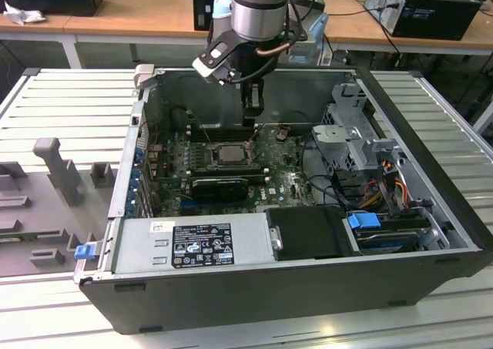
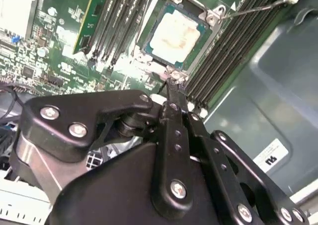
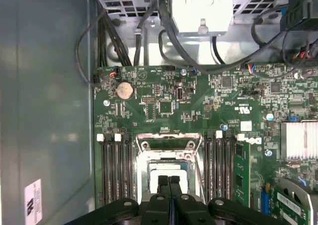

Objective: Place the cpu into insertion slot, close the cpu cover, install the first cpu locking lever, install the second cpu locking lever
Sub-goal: 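Close the cpu cover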

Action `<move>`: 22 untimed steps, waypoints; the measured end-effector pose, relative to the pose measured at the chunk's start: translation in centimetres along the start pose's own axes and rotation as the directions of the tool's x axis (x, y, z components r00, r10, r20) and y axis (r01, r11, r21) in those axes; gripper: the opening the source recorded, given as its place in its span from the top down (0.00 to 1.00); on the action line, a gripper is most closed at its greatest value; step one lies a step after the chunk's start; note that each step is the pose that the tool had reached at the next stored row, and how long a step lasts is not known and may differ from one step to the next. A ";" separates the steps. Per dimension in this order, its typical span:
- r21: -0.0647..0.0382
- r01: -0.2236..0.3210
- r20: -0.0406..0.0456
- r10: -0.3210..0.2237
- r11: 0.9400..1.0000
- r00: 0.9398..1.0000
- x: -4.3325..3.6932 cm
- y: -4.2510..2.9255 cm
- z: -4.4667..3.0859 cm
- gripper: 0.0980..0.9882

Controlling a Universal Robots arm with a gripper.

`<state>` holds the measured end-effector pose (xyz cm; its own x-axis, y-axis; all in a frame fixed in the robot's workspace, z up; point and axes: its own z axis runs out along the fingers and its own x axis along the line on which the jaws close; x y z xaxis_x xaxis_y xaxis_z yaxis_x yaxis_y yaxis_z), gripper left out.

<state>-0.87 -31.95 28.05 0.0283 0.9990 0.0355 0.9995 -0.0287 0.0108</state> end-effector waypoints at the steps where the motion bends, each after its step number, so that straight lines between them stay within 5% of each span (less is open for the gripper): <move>1: 0.000 0.000 0.000 0.000 1.000 1.000 0.01 0.11 -0.18 0.99; 9: 0.005 0.000 0.000 0.000 1.000 1.000 0.10 2.95 -0.30 0.99; 17: 0.007 0.000 0.000 0.000 1.000 1.000 0.15 4.86 -0.27 0.99; 22: 0.010 0.026 0.000 -0.026 1.000 1.000 0.16 6.00 0.56 0.99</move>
<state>5.14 -31.95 27.55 0.0028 0.9994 0.0347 1.0000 -0.0028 0.0013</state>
